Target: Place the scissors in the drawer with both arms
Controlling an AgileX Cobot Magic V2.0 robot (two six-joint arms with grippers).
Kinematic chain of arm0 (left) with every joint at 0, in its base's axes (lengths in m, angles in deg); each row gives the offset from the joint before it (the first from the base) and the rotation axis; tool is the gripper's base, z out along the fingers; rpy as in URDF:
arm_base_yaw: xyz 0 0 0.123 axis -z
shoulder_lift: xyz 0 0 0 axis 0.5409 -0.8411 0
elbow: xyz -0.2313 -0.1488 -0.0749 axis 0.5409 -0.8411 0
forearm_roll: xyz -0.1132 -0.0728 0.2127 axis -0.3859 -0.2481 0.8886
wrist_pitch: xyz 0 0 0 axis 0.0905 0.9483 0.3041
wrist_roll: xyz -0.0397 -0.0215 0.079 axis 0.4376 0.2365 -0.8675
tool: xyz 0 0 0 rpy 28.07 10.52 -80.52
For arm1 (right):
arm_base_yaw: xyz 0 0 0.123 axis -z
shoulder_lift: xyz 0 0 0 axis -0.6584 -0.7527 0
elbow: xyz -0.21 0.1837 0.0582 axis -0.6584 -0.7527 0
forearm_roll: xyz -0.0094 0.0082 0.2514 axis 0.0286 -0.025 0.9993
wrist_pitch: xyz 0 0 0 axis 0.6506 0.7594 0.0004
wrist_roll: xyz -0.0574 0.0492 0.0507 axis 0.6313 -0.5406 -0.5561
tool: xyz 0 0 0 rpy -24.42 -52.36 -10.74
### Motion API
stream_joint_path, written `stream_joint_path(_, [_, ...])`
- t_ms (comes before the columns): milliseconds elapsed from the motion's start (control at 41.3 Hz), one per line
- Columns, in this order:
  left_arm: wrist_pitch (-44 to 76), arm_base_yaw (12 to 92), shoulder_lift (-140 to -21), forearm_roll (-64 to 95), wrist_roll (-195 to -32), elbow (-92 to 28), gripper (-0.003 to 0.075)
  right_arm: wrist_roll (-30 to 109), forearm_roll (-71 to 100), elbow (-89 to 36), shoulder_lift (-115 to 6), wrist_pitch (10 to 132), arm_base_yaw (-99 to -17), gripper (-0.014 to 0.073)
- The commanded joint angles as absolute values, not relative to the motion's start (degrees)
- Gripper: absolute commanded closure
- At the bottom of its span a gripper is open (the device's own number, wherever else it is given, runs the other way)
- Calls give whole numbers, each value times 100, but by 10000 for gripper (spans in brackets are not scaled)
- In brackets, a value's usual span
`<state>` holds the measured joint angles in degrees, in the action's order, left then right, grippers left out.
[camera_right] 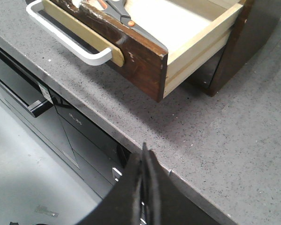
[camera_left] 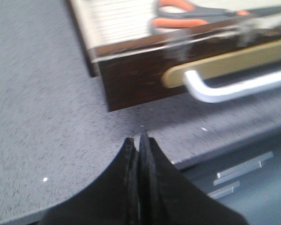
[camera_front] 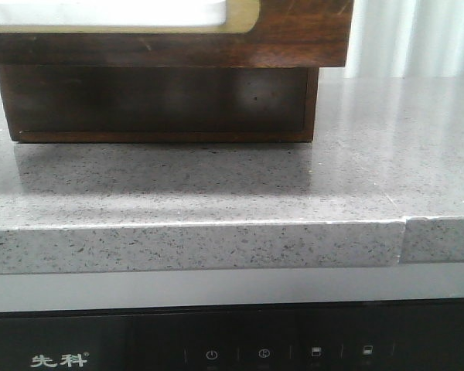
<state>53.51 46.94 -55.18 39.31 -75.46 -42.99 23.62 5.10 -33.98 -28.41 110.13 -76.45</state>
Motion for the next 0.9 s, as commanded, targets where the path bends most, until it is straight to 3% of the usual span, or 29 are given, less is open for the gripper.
stream_joint_path(0, [4144,4112,-5145,3456,-7505,-4732,741,2401,475,-3260,-2856,10575,-7603,661])
stream_joint_path(145, [3045,3657,-4248,3335,-7505,-5886,741,2401,475,-3260,-2856,10575,-7603,661])
stream_joint_path(508, [327,3595,-2360,3452,-7515,-8456,741,2401,475,-3260,-2856,10575,-7603,661])
stream_joint_path(653, [-209,3595,-2186,3441,-7515,-9109,741,2401,475,-3264,-2856,10585,-7603,661])
stream_joint_path(871, [134,3595,-2169,3452,-7515,-9093,741,2401,475,-3270,-2856,10584,-7603,661])
